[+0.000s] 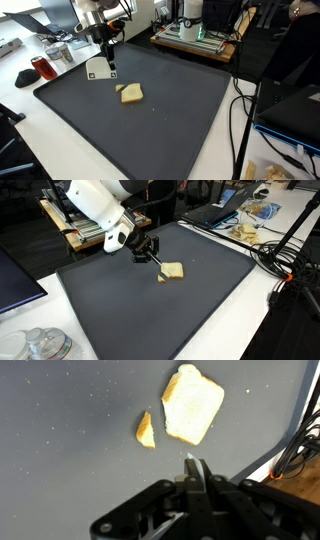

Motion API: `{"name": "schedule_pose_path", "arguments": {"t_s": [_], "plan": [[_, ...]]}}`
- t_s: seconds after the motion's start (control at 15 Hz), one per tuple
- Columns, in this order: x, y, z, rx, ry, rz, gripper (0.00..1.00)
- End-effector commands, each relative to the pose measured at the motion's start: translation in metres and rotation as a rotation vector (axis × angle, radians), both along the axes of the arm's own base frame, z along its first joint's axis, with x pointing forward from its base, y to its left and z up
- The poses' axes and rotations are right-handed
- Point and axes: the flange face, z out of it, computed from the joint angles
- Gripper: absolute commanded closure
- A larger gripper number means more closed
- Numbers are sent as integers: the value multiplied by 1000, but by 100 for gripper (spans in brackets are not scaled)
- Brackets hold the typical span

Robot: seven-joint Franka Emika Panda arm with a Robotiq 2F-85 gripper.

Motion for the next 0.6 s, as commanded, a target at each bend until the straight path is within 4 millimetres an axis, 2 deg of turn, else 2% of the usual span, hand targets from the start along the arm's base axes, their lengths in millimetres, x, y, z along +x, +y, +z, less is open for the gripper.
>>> {"name": "schedule_pose_path", "arguments": {"t_s": [0.0,0.2,0.53], "plan": [[9,0,-9,2,22,-17,99],[11,14,-5,-69,54,-44,99],[20,52,15,-217,101,-31,99]]}}
